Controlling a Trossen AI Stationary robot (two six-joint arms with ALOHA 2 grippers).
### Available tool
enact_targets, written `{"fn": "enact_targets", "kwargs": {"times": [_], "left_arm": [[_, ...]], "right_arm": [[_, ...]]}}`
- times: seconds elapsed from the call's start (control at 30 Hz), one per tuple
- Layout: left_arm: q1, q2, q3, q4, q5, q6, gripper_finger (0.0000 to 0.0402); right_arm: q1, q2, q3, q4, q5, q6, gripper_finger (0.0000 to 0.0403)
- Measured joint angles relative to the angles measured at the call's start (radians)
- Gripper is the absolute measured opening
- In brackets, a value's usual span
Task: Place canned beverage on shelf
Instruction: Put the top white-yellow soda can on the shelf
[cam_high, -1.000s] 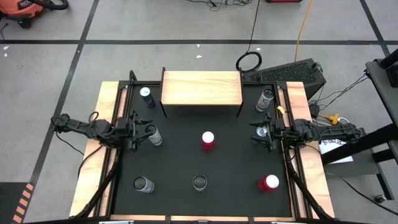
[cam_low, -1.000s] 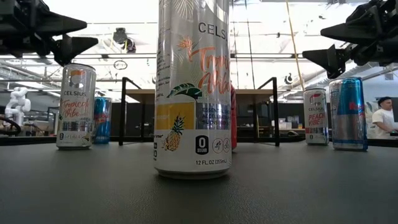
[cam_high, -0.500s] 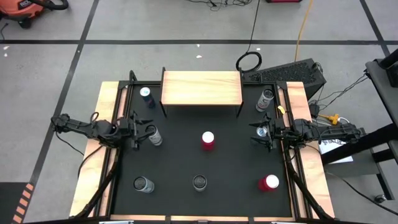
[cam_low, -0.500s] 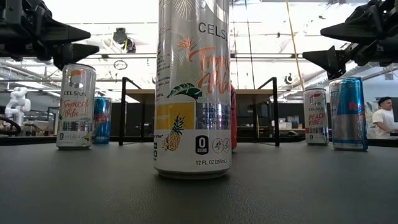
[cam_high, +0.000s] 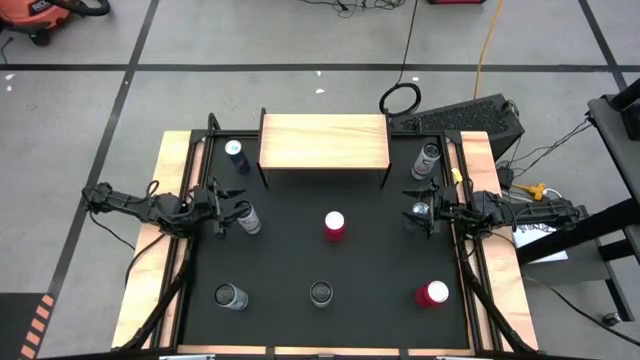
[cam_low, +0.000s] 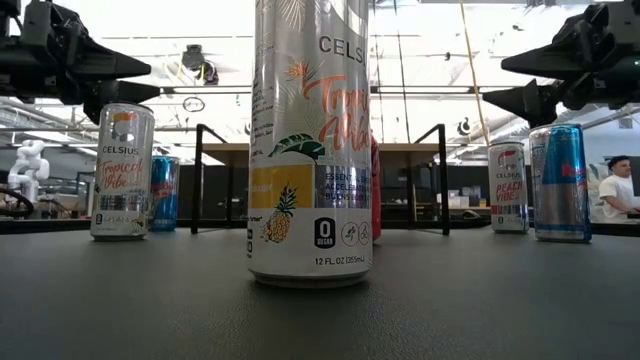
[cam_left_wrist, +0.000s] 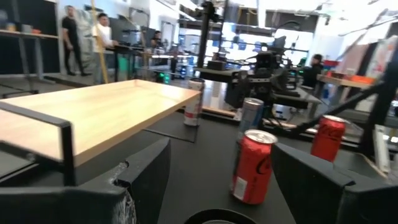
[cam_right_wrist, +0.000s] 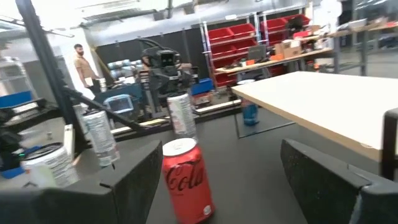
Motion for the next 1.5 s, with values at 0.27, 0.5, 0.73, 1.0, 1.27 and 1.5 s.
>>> {"fn": "enact_targets", "kwargs": {"times": [0.27,0.5,0.73,1.0,1.27,1.5], "left_arm": [[0.0,0.0,0.0,0.001,0.021,-0.002,0.0279],[0.0,0.0,0.0,0.005,0.03,-0.003,0.0279],[0.0,0.001,0.0,0.009,0.033,-0.079,0.0279],[0.0,0.001,0.0,-0.001,0.033,-0.015,0.0279],[0.0,0.001,0.0,-0.001,0.062,0.0,0.0279],[0.0,0.001,0.0,-0.008,0.069,-0.002,0.0279]], "right_arm": [[0.0,0.0,0.0,0.0,0.006,0.005,0.0308],[0.0,0.0,0.0,0.0,0.006,0.009,0.0308],[0.0,0.0,0.0,0.0,0.005,0.034,0.0308],[0.0,0.0,0.0,0.0,0.006,0.024,0.0308],[0.0,0.0,0.0,0.0,0.007,0.007,0.0308],[0.0,0.0,0.0,0.0,0.008,0.007,0.0308]]}}
